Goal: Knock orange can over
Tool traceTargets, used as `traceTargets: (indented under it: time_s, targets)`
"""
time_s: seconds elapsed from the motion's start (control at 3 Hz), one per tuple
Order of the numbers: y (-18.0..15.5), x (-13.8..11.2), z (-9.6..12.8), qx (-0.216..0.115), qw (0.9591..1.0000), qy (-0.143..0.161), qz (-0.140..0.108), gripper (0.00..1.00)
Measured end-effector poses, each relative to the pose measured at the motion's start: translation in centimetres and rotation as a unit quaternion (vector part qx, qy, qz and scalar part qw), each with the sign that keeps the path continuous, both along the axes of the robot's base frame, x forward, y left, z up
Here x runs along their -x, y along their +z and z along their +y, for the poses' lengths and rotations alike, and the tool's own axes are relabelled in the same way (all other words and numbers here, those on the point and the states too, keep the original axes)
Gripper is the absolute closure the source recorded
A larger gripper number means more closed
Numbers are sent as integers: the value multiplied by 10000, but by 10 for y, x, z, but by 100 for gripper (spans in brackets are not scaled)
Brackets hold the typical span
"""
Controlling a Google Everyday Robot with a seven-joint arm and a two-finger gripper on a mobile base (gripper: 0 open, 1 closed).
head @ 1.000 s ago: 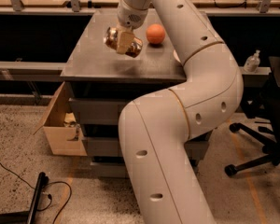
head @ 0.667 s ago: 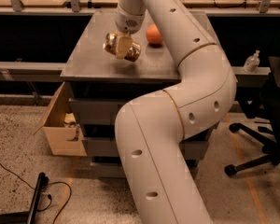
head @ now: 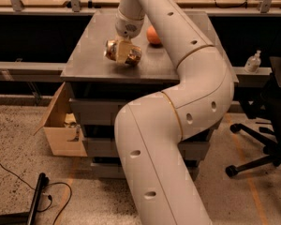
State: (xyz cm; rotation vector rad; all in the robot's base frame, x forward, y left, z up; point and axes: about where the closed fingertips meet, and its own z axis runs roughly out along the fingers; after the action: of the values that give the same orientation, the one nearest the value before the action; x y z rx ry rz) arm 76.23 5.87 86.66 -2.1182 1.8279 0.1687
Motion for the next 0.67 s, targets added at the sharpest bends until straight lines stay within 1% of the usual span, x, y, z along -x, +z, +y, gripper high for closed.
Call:
traceTargets:
  time_s: [0.33,0.67]
  targets:
    - [-4,0,1,-13,10000,-7,41,5]
    - [-5,0,2,-32,10000,-16,54,0]
